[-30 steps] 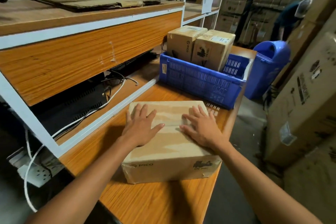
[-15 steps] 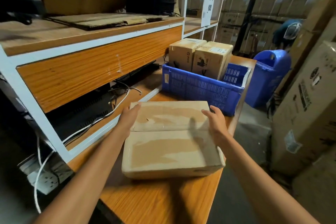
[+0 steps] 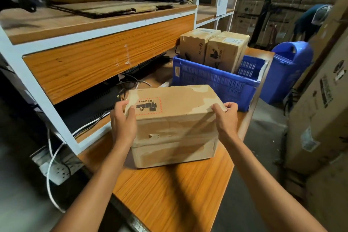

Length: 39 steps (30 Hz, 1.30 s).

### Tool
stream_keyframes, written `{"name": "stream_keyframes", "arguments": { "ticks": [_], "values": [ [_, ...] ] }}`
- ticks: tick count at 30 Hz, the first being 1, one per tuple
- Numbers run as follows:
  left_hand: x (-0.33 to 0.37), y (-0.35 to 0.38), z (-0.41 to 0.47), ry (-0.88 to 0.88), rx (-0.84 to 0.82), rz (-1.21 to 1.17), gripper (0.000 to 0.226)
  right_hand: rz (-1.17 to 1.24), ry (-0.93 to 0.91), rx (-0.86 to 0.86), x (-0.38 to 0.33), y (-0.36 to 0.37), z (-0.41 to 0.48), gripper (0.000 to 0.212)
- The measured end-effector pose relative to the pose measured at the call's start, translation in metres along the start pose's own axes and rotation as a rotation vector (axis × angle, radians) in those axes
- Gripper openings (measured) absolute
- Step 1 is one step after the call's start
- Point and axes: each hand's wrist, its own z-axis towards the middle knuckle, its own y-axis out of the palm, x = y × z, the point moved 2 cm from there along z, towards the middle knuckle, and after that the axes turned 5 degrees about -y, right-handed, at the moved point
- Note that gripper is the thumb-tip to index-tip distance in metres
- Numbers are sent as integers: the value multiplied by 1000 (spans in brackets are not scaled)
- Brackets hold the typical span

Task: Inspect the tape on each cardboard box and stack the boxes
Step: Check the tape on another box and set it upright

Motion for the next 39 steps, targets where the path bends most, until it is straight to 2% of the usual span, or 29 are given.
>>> {"name": "stream_keyframes", "arguments": {
  "ticks": [2, 4, 6, 7, 8, 10, 11, 13, 16, 19, 23, 28, 33, 36, 39],
  "values": [
    [-3, -4, -6, 44, -4, 43, 27, -23, 2, -31, 0, 4, -2, 30],
    [-2, -8, -11, 77, -39, 124, 29, -172, -77, -18, -5, 8, -3, 35],
    [1, -16, -16, 179, 3, 214, 30, -499, -330, 43, -17, 15, -9, 38],
    [4, -19, -19, 294, 53, 261, 28, -609, -493, 37, -23, 23, -16, 37],
    [5, -20, -23, 430, 100, 296, 25, -652, -619, -38, -31, 33, -26, 34],
    [6, -20, -30, 636, 153, 337, 19, -623, -763, -296, -40, 55, -46, 28],
    [6, -18, -33, 693, 142, 348, 20, -627, -825, -406, -41, 66, -55, 28],
    [5, -12, -37, 731, 61, 346, 27, -685, -959, -484, -36, 83, -68, 32],
    [1, -7, -35, 719, -46, 383, 35, -801, -943, -428, -27, 96, -75, 44],
    [3, -8, -27, 727, -56, 456, 37, -885, -956, -414, -23, 100, -79, 50],
    [29, -8, -8, 657, -135, 542, 42, -943, -946, -512, -44, 99, -62, 52],
    [36, 5, 16, 599, -255, 709, 30, -962, -876, -650, -60, 109, -26, 38],
    [29, 7, 3, 600, -185, 702, 31, -1042, -902, -660, -51, 108, -36, 39],
    [41, 8, 11, 587, -246, 804, 30, -1159, -849, -740, -73, 117, -31, 38],
    [58, 9, 24, 562, -238, 773, 33, -1252, -778, -856, -90, 135, -18, 45]
  ]
}}
